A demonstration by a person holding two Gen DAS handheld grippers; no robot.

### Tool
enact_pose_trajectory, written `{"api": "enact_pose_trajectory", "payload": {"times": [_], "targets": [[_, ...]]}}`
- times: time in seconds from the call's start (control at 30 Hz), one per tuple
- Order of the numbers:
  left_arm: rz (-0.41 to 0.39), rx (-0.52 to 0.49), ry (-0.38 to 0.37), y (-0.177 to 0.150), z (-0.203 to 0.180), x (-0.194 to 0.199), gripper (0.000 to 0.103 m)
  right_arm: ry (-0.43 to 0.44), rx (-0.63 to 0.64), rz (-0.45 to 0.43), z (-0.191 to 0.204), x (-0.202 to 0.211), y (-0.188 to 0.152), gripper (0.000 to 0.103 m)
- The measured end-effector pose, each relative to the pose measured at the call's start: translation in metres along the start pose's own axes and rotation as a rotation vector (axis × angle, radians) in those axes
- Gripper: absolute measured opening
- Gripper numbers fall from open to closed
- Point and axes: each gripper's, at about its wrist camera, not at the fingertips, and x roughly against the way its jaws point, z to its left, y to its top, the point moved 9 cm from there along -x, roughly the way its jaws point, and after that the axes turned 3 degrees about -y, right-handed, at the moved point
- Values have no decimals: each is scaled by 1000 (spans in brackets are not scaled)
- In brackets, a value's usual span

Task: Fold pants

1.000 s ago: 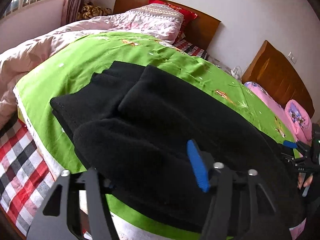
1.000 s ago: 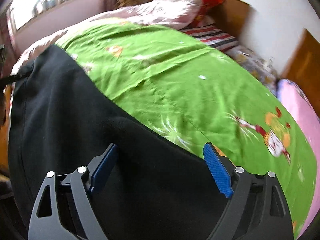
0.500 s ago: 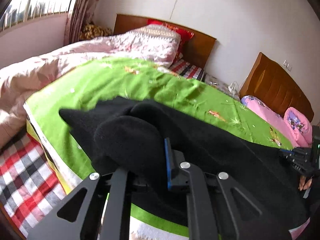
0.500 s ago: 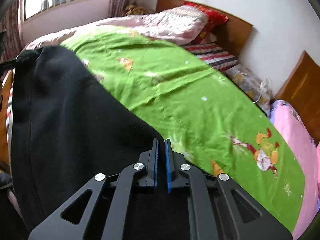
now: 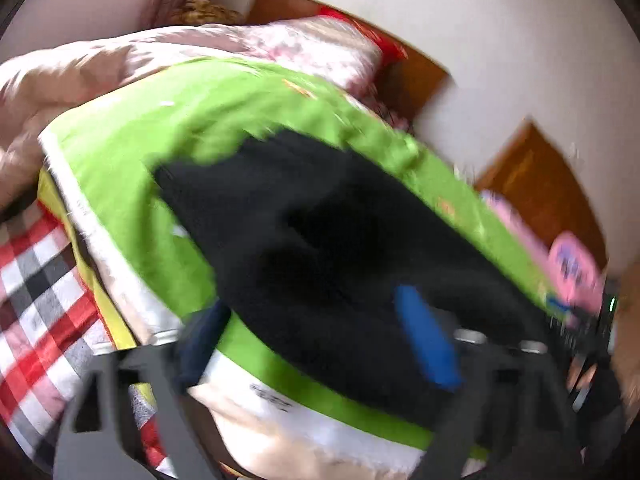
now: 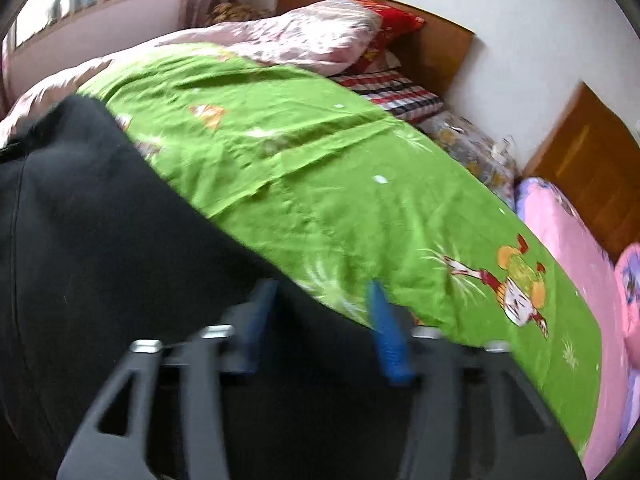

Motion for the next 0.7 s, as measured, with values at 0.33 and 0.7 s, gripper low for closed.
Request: {"api": "enact_pose_trajectory", "payload": {"times": [0.33, 0.7], "targets": [[16, 223, -190, 42, 44, -8, 57, 81, -43, -139, 33, 54, 10, 80], [-40, 75, -84, 67, 22, -10, 5, 105, -30, -146, 58, 58, 8, 80]]}}
